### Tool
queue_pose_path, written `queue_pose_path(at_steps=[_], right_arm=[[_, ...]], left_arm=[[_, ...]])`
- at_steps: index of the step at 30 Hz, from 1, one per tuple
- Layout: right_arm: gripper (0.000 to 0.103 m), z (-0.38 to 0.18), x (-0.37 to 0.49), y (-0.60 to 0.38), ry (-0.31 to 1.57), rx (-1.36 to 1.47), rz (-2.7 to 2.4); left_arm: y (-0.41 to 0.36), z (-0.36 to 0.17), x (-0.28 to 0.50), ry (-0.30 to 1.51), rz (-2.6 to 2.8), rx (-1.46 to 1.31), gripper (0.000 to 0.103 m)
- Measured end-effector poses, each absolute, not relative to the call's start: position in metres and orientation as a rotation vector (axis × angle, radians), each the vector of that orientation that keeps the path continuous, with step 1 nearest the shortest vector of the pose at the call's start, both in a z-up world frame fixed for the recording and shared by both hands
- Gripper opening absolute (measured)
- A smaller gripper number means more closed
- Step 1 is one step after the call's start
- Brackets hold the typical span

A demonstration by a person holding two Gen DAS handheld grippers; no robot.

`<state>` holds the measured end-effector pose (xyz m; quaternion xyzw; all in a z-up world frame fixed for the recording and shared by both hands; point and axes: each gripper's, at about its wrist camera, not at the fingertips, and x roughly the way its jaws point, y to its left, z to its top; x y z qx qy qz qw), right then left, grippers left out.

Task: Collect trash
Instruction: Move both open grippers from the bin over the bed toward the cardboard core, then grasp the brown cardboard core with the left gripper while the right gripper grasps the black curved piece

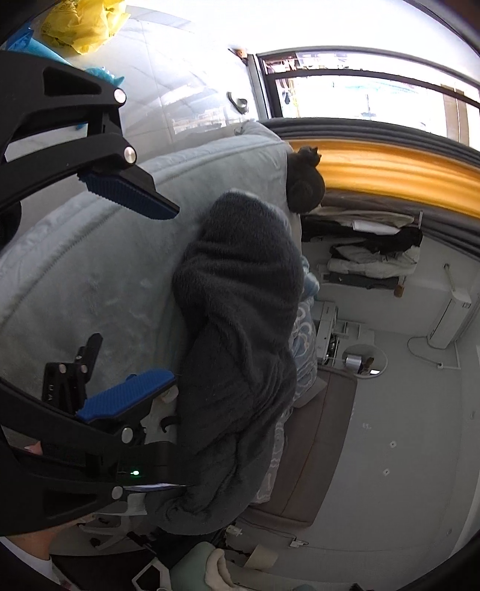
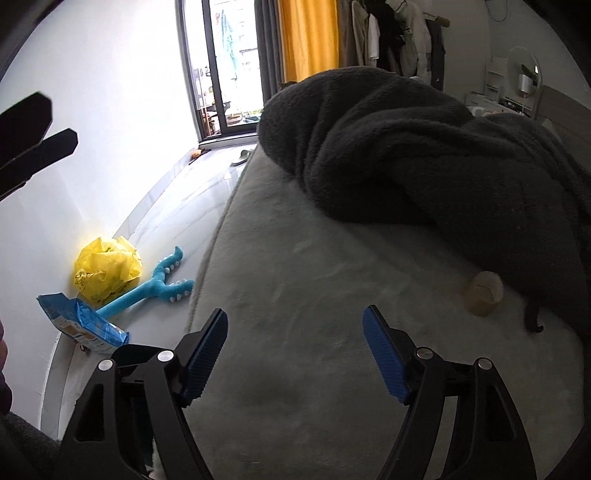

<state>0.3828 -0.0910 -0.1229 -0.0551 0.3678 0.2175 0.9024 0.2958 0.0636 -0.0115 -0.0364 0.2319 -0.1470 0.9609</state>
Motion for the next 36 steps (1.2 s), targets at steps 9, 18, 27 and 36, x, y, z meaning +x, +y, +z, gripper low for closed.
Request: queue_pose_path(at_steps=[9,18,27,36], right_arm=[[0.077,-0.131,0.414,-0.155,0.741,-0.087,0.296],[0.077,-0.151,0.446,-0.215,0.764,-0.022,0.190],[0.077,-0.171,0.467,-0.268,0.798,0.051,0.110],[0.064,-0.189,0.491,-0.281,0.849,0.085,0.116]], left_arm=[[0.016,-0.020,0.331,0.492,-0.369,-0.069,0.087],[-0.029,-0.037,0.368,0.533,-0.431,-0.087,0.087],[-0.063,-0.064,0.398,0.585,-0.460,-0.074,0.087],[-0.108,-0.095,0.422,0.653,-0.514,0.036,0.087]])
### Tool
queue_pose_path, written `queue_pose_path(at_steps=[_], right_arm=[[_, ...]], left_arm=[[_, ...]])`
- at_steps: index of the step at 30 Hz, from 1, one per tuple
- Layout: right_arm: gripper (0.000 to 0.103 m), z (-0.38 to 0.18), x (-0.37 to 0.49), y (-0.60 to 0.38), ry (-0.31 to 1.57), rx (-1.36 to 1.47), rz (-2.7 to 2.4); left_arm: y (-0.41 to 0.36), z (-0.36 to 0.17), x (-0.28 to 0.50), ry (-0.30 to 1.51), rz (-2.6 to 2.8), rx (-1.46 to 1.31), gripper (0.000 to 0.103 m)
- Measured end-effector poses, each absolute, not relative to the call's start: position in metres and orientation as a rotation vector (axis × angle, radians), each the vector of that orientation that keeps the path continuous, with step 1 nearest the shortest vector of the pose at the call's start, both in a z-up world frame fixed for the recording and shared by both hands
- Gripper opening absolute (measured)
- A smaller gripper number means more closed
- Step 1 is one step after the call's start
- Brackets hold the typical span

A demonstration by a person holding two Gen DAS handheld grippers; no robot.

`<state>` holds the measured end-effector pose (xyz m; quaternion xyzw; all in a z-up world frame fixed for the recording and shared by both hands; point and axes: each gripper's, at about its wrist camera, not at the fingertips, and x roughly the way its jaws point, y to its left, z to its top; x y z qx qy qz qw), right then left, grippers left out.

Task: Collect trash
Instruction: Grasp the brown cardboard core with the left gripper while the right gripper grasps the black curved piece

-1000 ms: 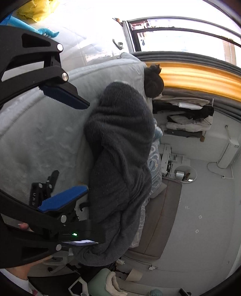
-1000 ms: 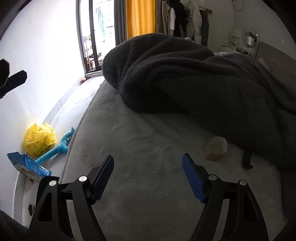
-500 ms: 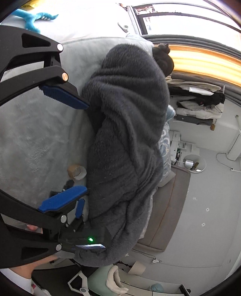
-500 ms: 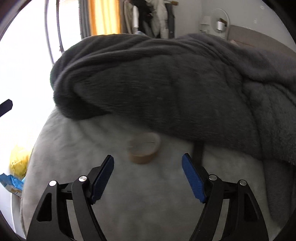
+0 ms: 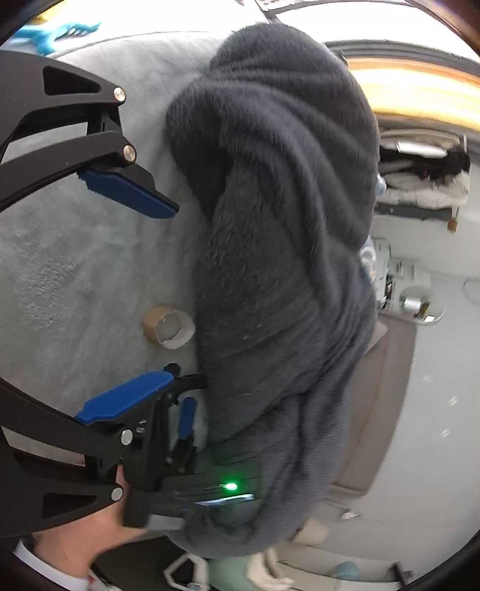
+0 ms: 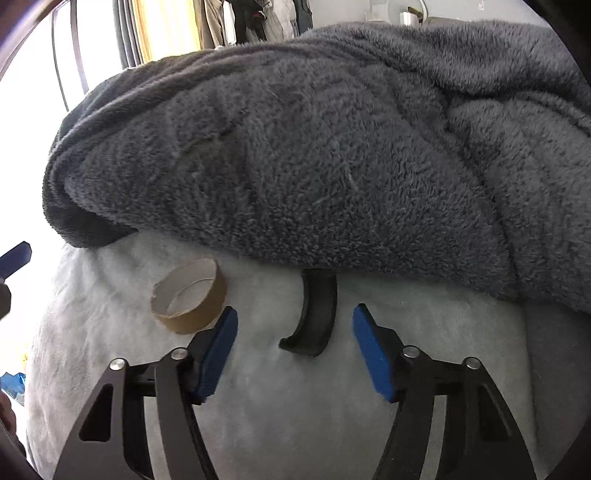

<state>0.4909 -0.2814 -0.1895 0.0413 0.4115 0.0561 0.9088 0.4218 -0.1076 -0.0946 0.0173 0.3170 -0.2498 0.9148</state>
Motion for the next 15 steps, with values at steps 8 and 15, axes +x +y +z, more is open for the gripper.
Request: queue_pose_path(at_steps=[8,15], right_arm=[[0.041,-0.194,0.508,-0.277,0.872,0.085,0.172],[0.024,-0.199,0.511,-0.303,0.882,0.172,0.225]], left_arm=[[-0.144,-0.120,0.442,0.718,-0.575,0.078,0.086],[-0.160,-0.144,0.461,0.781,-0.564,0.096,0.083]])
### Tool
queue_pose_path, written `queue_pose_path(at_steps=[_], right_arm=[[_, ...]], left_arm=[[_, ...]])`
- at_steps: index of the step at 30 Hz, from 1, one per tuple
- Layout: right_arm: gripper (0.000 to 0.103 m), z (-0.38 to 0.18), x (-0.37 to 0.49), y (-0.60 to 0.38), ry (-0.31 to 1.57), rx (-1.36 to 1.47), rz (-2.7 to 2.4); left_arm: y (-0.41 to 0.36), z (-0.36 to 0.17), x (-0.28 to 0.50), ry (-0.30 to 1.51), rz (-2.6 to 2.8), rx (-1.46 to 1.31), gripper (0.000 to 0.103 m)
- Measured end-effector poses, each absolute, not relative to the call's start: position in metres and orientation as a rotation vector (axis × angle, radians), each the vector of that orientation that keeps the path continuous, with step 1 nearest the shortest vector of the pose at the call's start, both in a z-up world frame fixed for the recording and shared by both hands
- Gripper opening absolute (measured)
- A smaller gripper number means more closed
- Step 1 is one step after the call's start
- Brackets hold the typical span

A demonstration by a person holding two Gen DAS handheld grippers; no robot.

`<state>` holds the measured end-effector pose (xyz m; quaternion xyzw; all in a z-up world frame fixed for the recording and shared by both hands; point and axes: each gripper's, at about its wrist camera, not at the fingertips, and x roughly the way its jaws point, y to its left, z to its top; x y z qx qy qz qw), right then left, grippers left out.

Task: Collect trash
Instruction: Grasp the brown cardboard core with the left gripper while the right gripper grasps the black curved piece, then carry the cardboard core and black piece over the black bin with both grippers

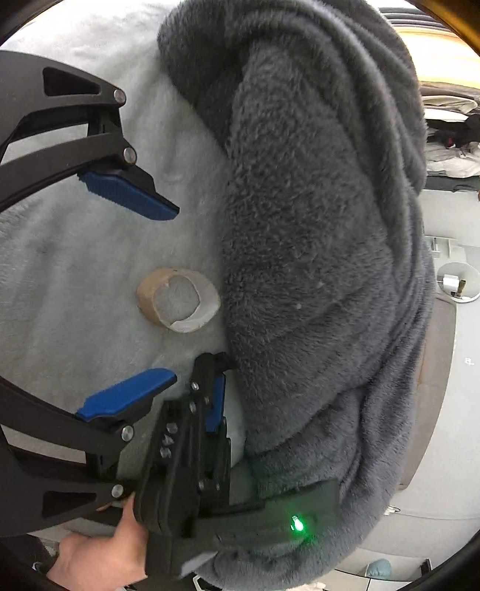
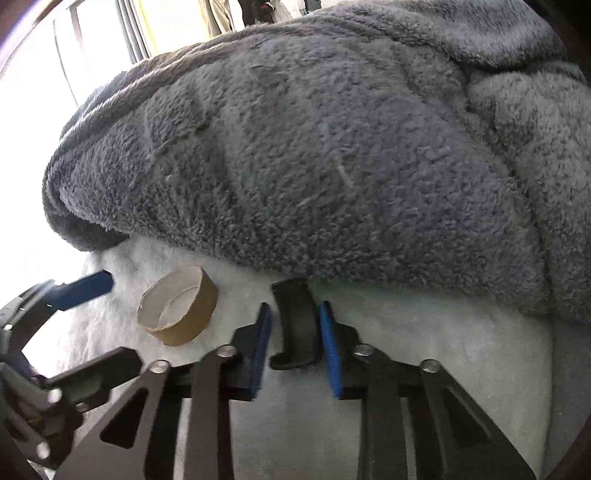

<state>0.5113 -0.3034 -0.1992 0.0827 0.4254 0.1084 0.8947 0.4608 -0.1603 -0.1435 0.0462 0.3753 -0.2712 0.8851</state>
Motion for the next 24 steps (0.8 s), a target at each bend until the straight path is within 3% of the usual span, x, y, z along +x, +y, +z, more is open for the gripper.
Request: queue_pose_path(at_steps=[9,17,24], right_arm=[[0.023,-0.181,0.506,-0.319,0.862,0.169,0.285],[0.023,-0.159,0.483,-0.331,0.854,0.162,0.287],[0.023,-0.128,0.459,-0.345,0.822,0.183,0.268]], left_arm=[[-0.174,-0.163,0.480,0.842,-0.548,0.075,0.066],[-0.194,-0.175,0.482,0.867,-0.535,0.146,0.044],[-0.199,-0.161,0.468,0.835,-0.544,0.154,0.041]])
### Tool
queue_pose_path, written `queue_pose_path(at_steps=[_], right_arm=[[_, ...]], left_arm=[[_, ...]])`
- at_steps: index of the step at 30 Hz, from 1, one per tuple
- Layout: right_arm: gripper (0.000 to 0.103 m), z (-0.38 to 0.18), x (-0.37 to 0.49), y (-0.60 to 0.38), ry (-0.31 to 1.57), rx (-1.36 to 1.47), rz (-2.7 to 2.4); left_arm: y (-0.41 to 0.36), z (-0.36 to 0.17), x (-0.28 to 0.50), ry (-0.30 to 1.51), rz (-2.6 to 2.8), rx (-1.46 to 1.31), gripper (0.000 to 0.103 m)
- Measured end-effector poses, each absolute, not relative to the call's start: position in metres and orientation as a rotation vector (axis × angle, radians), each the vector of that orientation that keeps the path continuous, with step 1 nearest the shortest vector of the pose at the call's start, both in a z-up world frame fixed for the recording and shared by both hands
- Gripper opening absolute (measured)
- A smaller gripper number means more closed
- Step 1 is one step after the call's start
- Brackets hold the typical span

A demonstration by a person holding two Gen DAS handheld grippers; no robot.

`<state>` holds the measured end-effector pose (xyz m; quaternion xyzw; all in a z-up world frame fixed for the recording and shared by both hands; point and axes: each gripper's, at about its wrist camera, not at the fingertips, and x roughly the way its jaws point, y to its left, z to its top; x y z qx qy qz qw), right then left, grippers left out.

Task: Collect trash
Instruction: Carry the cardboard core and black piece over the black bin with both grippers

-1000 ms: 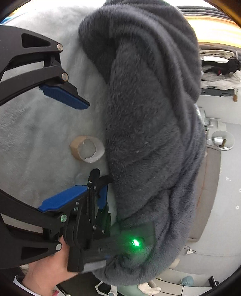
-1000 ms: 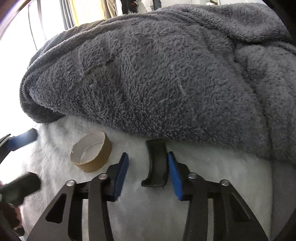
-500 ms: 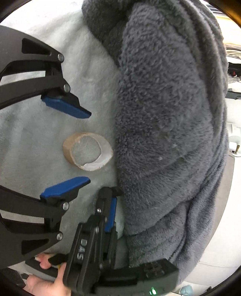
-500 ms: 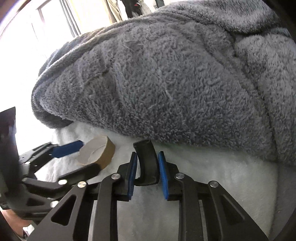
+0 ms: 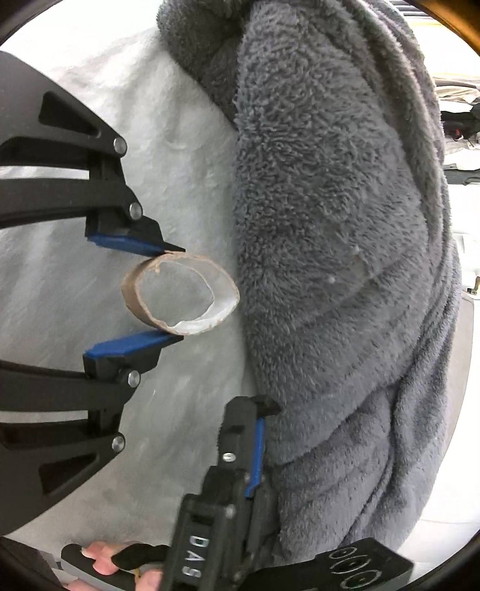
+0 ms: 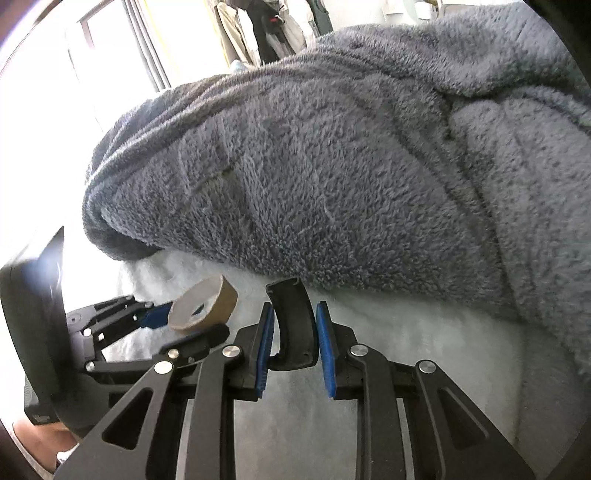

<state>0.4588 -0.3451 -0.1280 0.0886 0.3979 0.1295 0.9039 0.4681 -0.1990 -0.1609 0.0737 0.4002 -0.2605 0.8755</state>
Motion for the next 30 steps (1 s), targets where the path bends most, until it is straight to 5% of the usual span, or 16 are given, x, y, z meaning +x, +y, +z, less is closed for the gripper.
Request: queue_pose_path(at_steps=[30], right_arm=[[0.023,-0.090,0.343,-0.180,0.734,0.100,0.398]], left_arm=[[-0.032,-0.102,0.326,0.833,-0.327,-0.009,0.041]])
